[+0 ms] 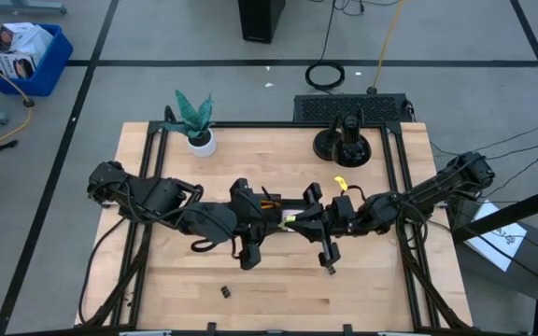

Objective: Pick and place office supplies into organizer
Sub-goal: Put the green eraser into the desk organizer

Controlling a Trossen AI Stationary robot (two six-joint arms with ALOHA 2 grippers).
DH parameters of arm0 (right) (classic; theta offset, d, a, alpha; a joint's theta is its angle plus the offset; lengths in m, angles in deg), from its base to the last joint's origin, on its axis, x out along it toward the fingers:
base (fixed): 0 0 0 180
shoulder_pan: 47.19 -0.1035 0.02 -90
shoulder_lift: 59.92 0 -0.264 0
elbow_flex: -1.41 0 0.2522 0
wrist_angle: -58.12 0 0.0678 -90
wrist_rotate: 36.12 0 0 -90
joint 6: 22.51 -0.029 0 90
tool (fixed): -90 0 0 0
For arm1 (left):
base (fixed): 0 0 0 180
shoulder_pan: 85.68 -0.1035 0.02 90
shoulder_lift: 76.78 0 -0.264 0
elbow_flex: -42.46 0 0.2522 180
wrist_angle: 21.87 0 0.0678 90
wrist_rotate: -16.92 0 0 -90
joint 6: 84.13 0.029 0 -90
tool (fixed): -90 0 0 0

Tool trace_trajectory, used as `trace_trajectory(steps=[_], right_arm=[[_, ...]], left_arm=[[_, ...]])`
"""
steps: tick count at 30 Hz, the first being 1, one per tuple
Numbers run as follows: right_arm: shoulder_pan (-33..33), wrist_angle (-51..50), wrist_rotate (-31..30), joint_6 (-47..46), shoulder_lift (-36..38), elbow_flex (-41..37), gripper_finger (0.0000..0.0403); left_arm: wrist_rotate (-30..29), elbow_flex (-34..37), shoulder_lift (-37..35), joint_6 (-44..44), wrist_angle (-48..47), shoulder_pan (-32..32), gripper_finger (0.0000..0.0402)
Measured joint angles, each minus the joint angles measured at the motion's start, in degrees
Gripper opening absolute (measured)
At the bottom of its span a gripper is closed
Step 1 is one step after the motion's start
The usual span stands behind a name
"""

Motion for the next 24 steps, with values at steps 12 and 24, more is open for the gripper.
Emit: trace_trajectory(steps=[12,24], right_arm=[[0.0,-0.1,-0.1,-2.9,-0.8,0.0,0.001],[-0.1,-0.1,0.1,-2.9,-0.8,0.0,0.001]], left_arm=[[1.1,0.0,0.0,0.3,0.0,-1.0,0.0124],[3.3,0.0,0.7,0.2,0.4,-1.8,0.0124]])
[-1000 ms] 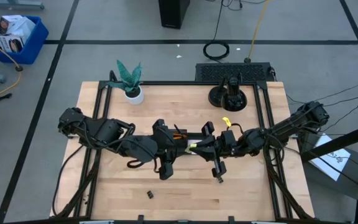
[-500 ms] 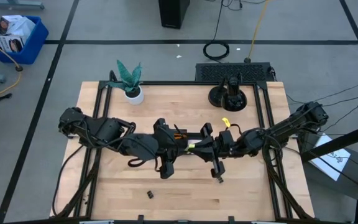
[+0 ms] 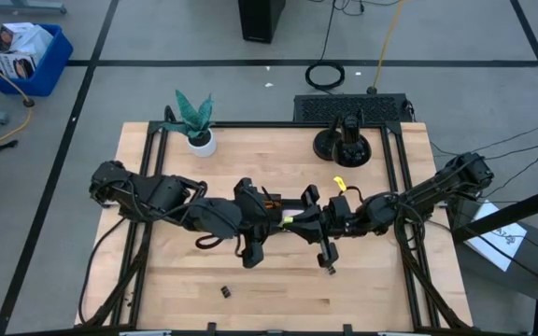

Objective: Pick and place office supplies into organizer
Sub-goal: Put the green eraser into the desk organizer

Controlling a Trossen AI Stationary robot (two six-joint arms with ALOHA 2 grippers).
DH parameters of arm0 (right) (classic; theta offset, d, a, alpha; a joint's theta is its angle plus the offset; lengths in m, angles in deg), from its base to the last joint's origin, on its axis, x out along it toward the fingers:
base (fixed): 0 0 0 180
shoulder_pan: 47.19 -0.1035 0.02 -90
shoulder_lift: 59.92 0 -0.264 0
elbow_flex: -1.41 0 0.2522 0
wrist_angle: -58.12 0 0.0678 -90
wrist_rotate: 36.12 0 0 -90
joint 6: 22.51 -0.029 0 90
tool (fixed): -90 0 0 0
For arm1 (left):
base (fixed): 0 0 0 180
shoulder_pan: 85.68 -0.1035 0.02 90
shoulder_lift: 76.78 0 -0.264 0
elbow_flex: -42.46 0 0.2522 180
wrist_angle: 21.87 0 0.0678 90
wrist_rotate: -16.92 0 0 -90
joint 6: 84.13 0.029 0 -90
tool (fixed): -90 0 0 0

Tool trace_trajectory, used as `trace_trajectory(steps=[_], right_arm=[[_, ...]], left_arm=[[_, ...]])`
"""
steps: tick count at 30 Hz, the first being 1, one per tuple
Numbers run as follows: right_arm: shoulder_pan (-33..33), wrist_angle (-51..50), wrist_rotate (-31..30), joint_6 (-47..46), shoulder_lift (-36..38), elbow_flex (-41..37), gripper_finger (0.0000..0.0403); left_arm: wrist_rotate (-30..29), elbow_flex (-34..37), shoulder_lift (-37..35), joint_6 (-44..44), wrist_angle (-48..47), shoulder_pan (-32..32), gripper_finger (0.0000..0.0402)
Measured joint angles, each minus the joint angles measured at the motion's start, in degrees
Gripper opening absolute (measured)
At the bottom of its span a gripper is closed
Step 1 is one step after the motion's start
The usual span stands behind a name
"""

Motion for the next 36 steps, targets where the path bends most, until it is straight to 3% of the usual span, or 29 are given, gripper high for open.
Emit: trace_trajectory(steps=[12,17,36], right_arm=[[-0.2,-1.1,-0.3,0.0,-0.1,0.0,0.001],[-0.2,-1.2,-0.2,-0.5,-0.1,0.0,0.001],[-0.3,-0.7,-0.2,-1.6,-0.1,0.0,0.001]], left_arm=[[4.3,0.0,1.8,-0.1,0.7,-1.8,0.0108],[4.3,0.0,0.9,0.5,-0.2,-1.1,0.0092],[3.8,-0.2,-0.3,-0.2,-0.9,-0.2,0.009]])
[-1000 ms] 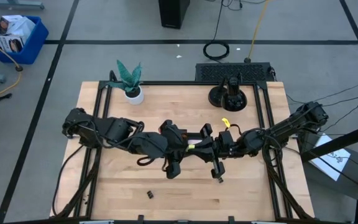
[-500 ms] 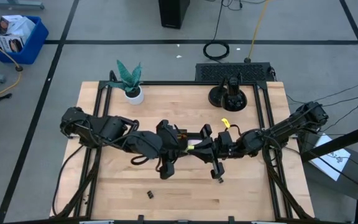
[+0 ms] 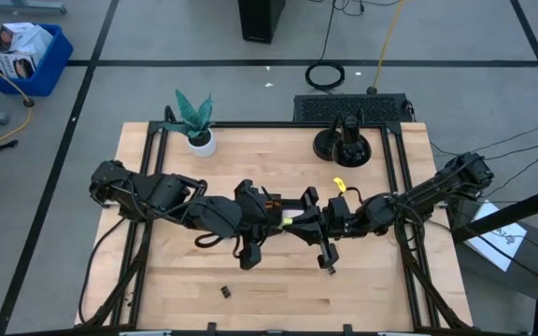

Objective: Pick and place office supplies into organizer
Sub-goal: Put the green eraser into the desk organizer

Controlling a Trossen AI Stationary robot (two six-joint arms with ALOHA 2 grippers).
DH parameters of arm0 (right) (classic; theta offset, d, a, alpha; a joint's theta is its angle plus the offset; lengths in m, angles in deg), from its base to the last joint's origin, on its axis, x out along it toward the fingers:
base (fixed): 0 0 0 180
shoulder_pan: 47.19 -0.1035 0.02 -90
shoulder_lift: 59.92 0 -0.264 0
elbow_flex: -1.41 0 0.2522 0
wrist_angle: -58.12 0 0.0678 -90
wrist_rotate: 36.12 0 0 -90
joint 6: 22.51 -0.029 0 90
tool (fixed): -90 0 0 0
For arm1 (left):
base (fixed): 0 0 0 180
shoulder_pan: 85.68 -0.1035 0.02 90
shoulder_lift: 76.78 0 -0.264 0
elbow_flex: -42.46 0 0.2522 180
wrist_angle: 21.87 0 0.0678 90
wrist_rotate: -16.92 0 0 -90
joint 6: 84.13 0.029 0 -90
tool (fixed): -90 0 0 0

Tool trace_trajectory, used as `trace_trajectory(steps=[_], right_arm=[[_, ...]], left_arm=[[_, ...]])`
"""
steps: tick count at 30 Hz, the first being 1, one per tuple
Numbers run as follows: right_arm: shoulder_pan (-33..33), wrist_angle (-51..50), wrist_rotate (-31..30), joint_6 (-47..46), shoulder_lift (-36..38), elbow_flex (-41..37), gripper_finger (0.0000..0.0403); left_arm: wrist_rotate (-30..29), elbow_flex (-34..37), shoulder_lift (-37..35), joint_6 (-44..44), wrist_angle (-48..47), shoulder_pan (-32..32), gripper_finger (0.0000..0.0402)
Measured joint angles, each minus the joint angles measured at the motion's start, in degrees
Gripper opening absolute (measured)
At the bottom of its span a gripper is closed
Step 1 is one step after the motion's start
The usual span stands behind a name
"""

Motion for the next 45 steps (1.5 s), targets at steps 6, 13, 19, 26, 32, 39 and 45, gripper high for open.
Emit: trace_trajectory(steps=[6,13,19,26,32,39,45], right_arm=[[0.0,0.3,-0.2,0.0,0.0,0.0,0.001],[0.0,0.5,-0.2,0.0,0.0,0.0,0.001],[0.0,0.7,-0.1,0.0,0.0,0.0,0.001],[0.0,0.8,-0.1,-0.1,0.0,0.0,0.0022],[0.0,0.9,0.1,-1.7,0.0,0.0,0.0044],[0.0,0.9,0.3,-3.2,0.0,0.0,0.0058],[0.1,2.6,0.4,-3.2,0.1,0.0,0.0074]], left_arm=[[0.4,0.0,0.0,0.3,0.1,0.0,0.0031],[0.4,0.0,0.0,0.7,0.0,0.0,0.0009],[0.4,0.0,0.0,0.7,0.0,0.0,0.0005],[0.4,0.0,0.0,0.7,0.0,0.0,0.0003],[0.4,0.0,0.0,0.7,-0.1,0.0,0.0002],[0.4,0.0,0.0,0.7,-0.2,0.1,0.0001],[0.3,0.0,0.1,0.6,-0.5,0.6,0.0]])
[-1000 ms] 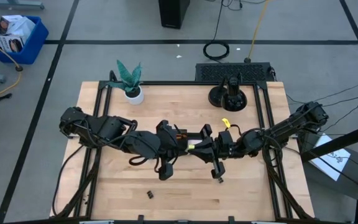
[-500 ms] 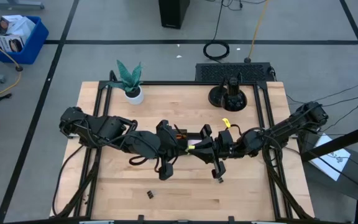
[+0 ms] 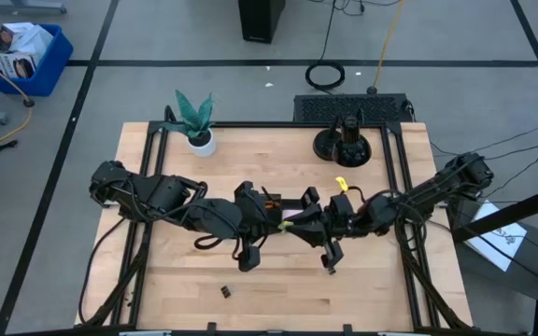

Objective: Pick and place office supplies into organizer
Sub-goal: Put the green eraser into the desk organizer

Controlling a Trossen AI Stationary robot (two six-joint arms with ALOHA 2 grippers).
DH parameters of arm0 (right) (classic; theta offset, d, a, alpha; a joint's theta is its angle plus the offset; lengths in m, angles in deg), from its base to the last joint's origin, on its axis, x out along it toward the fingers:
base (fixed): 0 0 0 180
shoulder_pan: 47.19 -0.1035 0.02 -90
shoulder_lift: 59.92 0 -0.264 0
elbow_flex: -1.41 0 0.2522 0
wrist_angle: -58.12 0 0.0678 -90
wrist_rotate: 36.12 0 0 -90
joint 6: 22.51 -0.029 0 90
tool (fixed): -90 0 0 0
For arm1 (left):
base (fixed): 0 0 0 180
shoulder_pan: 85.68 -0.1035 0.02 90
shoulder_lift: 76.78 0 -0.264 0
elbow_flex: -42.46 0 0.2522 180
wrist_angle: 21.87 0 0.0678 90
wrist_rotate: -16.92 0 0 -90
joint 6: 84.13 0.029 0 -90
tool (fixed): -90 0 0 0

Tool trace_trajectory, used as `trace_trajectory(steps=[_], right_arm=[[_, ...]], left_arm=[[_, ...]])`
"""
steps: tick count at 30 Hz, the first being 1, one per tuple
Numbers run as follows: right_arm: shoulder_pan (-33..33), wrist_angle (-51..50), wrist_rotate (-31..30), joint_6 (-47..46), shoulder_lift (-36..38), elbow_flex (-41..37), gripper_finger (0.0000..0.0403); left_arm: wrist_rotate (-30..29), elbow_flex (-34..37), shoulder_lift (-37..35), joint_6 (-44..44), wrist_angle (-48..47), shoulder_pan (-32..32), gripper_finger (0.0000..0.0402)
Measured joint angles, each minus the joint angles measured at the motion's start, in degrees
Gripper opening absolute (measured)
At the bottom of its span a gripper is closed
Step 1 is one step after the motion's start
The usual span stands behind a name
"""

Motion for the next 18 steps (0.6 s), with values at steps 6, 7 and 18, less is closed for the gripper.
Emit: trace_trajectory(steps=[6,7,18], right_arm=[[1.0,0.0,-0.1,0.0,0.0,0.0,0.0097],[1.3,0.0,-0.1,0.1,0.0,0.0,0.0101],[4.5,2.7,-0.2,0.2,0.0,0.0,0.0125]], left_arm=[[-0.9,0.0,0.0,-0.1,0.1,0.7,0.0],[-1.1,0.0,0.0,-0.2,0.1,0.9,0.0],[-4.2,0.0,0.0,-4.9,-5.3,4.1,0.0]])
